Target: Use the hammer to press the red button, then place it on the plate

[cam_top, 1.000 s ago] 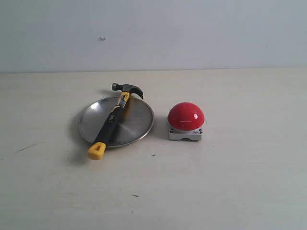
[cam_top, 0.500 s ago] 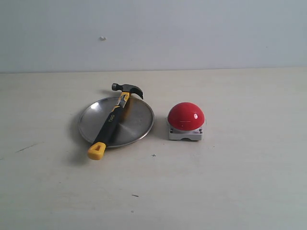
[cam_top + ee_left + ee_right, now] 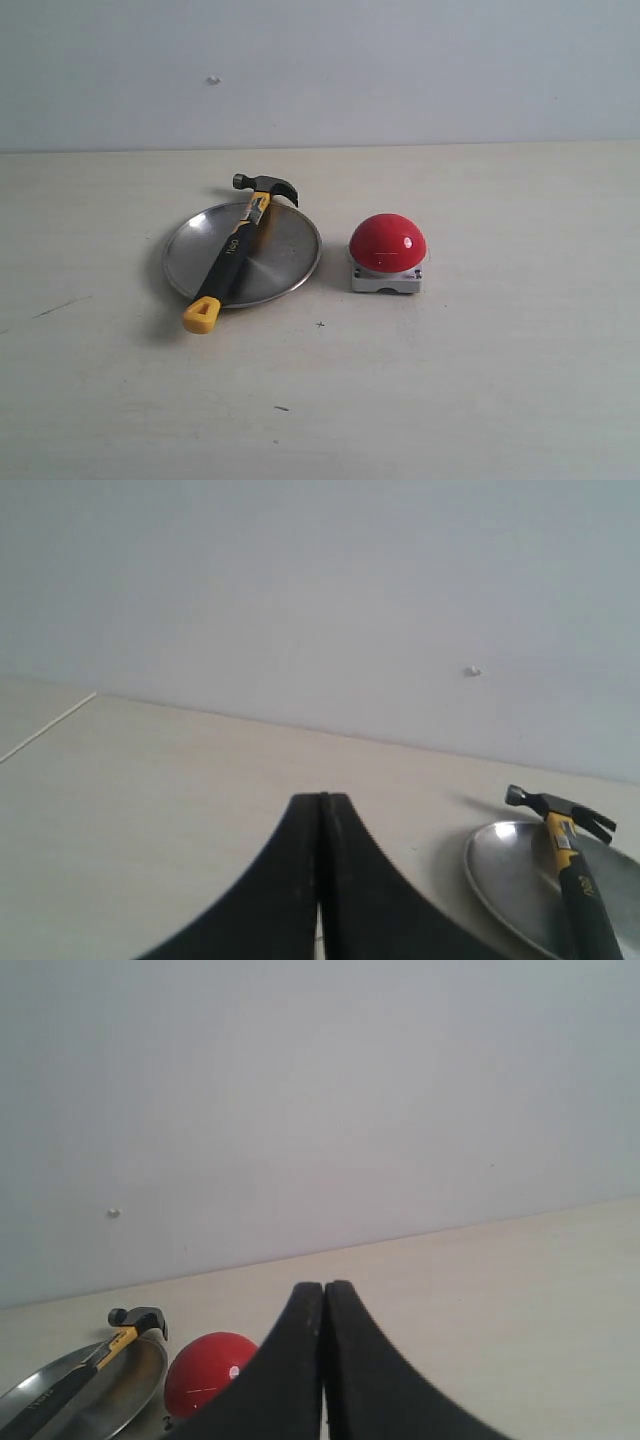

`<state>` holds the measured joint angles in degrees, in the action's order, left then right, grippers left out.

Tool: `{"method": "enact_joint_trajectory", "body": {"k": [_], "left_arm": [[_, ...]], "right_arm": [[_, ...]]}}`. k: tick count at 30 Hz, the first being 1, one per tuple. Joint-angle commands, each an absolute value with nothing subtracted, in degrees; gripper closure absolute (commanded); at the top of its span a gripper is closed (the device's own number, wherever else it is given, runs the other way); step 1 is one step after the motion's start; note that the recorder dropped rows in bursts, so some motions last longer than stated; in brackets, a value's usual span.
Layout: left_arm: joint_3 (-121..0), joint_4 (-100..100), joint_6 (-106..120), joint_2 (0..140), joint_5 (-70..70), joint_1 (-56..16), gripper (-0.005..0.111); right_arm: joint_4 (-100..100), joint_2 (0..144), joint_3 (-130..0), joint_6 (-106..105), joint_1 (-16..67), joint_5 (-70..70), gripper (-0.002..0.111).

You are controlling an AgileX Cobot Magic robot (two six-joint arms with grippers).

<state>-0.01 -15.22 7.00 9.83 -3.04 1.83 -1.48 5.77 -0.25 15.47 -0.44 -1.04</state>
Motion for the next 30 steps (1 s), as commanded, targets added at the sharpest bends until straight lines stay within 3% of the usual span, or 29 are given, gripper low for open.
{"method": "enact_joint_trajectory", "body": {"k": [1, 30], "left_arm": [[0.0, 15.9, -19.1, 9.4, -1.5, 2.1, 0.107], [0.0, 12.8, -15.4, 7.0, 1.2, 2.3, 0.107]], "right_arm": [[-1.5, 5.3, 0.0, 14.8, -0.8, -1.4, 0.108], [-1.5, 5.3, 0.0, 14.8, -0.8, -1.4, 0.108]]}}
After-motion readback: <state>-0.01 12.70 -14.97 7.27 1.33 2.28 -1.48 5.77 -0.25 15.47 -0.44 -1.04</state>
